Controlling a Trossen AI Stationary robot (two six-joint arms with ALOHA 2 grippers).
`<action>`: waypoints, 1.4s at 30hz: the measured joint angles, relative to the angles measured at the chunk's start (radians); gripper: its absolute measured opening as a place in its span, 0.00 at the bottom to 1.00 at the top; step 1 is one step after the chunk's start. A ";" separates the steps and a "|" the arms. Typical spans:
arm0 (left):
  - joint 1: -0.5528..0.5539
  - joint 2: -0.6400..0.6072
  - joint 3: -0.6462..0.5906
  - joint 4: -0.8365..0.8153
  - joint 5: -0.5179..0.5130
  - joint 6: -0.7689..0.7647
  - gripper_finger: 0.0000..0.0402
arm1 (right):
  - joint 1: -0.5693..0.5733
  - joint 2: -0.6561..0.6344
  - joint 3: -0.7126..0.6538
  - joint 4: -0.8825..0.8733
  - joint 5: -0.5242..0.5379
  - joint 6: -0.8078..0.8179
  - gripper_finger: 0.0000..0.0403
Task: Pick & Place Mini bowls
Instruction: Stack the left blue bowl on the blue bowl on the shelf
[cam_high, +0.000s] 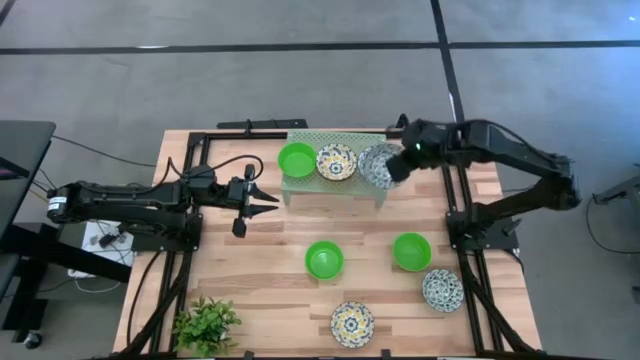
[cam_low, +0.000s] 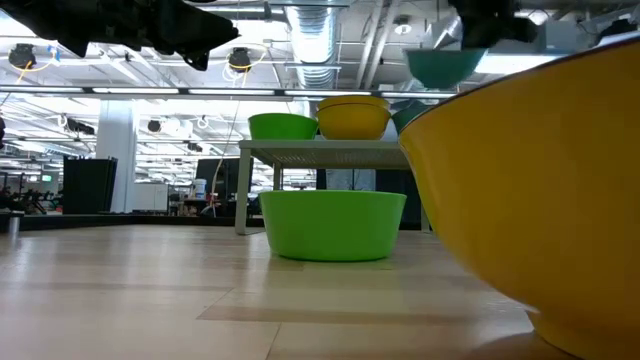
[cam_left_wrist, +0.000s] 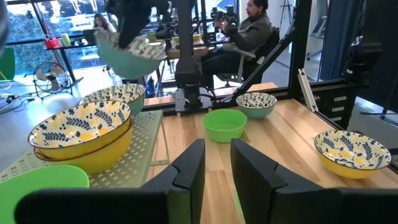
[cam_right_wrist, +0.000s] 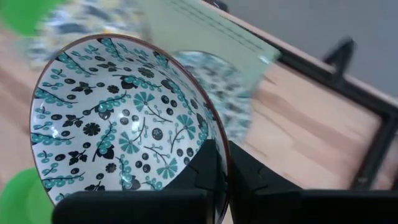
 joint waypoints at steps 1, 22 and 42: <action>0.000 0.000 0.000 0.000 0.000 0.000 0.19 | -0.030 0.005 0.000 -0.003 -0.018 -0.008 0.03; 0.000 0.000 0.000 -0.001 0.000 0.000 0.19 | -0.302 0.194 0.000 0.044 -0.273 -0.271 0.03; 0.000 0.000 0.000 -0.001 0.000 0.000 0.19 | -0.337 0.215 0.000 0.053 -0.326 -0.364 0.12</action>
